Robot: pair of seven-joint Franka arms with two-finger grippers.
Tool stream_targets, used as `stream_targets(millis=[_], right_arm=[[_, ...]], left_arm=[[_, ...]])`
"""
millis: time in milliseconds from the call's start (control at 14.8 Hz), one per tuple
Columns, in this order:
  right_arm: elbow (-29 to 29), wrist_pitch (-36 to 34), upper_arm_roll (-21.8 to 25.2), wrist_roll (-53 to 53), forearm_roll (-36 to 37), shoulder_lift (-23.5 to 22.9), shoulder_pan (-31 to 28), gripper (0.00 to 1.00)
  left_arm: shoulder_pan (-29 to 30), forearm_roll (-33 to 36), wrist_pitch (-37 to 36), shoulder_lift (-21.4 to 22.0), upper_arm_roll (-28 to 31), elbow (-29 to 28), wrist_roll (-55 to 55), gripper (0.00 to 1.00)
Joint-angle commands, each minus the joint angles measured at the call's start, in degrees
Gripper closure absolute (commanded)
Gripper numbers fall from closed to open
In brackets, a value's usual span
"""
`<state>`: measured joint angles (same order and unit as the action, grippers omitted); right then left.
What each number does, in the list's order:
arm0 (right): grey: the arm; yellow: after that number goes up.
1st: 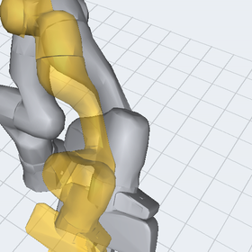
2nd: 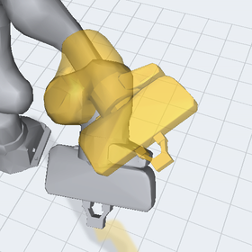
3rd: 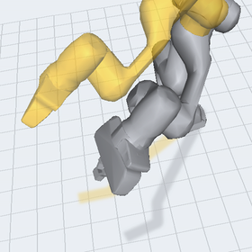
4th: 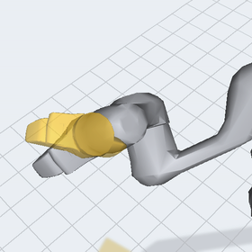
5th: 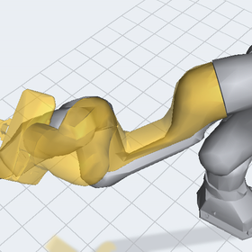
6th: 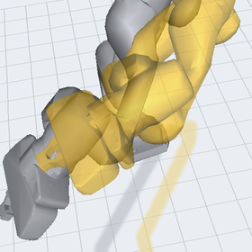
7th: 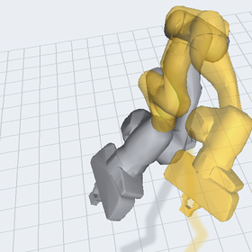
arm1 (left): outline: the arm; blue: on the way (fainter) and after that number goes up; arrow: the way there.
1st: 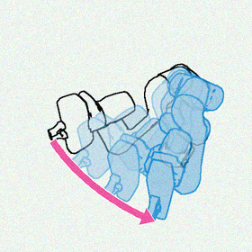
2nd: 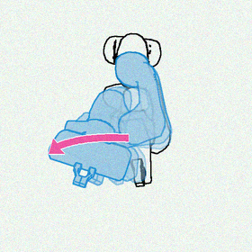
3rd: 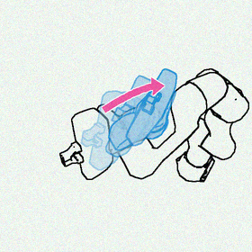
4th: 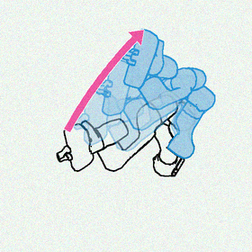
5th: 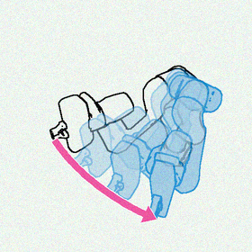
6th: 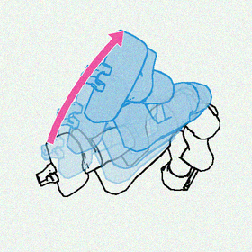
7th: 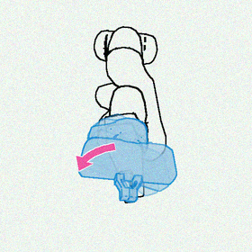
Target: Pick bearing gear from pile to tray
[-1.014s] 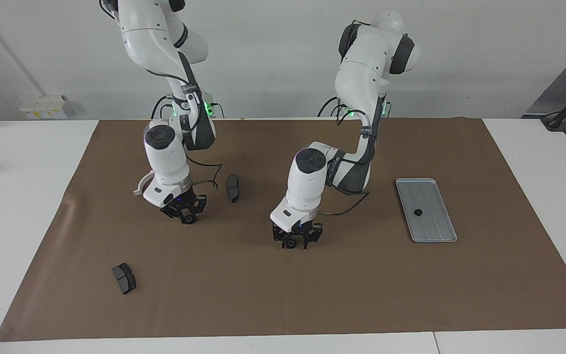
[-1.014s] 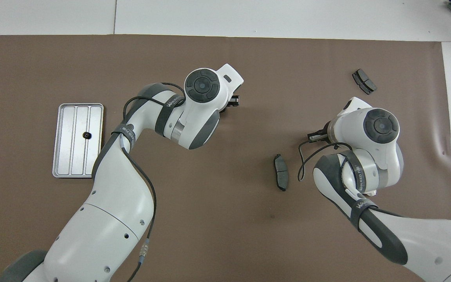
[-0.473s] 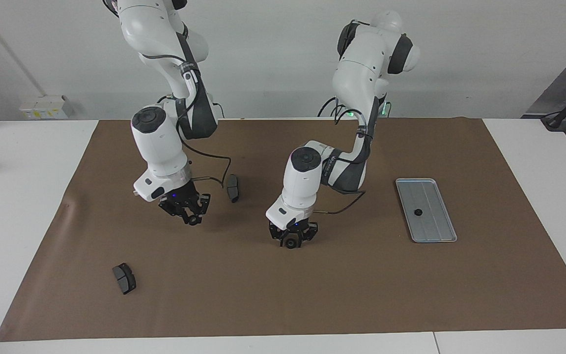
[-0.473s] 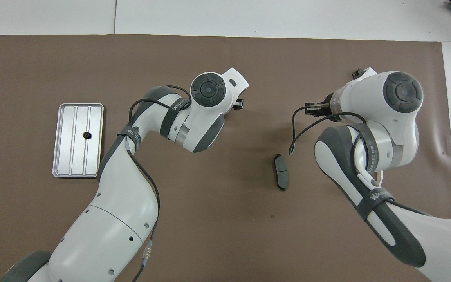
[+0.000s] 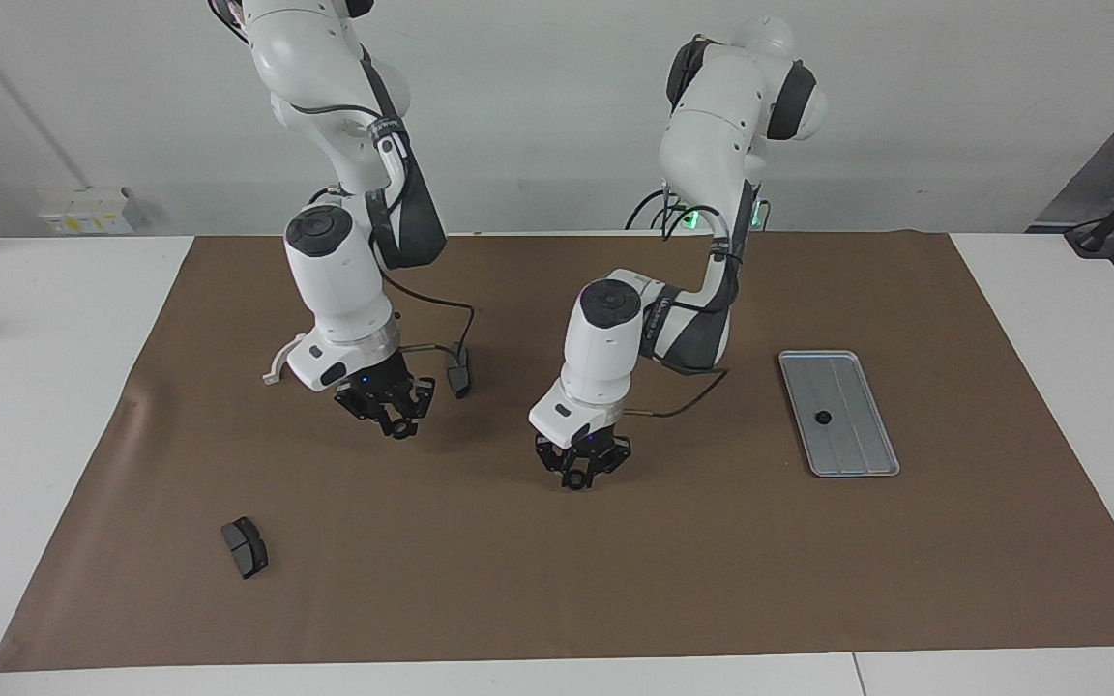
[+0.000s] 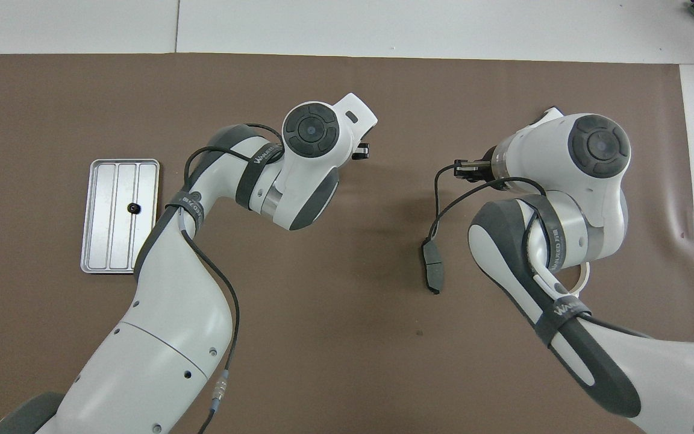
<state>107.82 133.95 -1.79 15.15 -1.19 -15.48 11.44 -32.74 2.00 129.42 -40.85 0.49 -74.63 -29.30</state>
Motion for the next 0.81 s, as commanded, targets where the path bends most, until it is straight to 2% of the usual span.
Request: stream_targets(millis=[0,203,406,541,744], right_arm=[[-1.64,1.48,-0.23,1.19,-1.18,-0.6,1.47,1.0],[-9.17,2.37,-0.23,10.04,-1.18,-5.5,5.94,1.0],[-17.97,2.63,-0.23,17.34,-0.75,-13.23,10.95,1.0],[-23.06,3.5,-0.23,23.4,-0.13,-18.94,15.17,1.0],[-24.06,8.06,-0.23,26.76,-0.48,-23.0,18.34,1.0]], left_arm=[[2.5,0.2,-2.06,7.08,0.03,-6.82,0.12,1.0],[6.0,0.2,-1.62,14.54,0.12,-15.17,0.99,1.0],[11.28,0.11,-0.4,22.81,0.03,-25.1,7.47,1.0],[15.05,0.02,-1.01,26.42,0.03,-29.06,12.92,1.0],[21.64,-0.94,-0.39,29.24,-0.23,-34.52,20.66,1.0]])
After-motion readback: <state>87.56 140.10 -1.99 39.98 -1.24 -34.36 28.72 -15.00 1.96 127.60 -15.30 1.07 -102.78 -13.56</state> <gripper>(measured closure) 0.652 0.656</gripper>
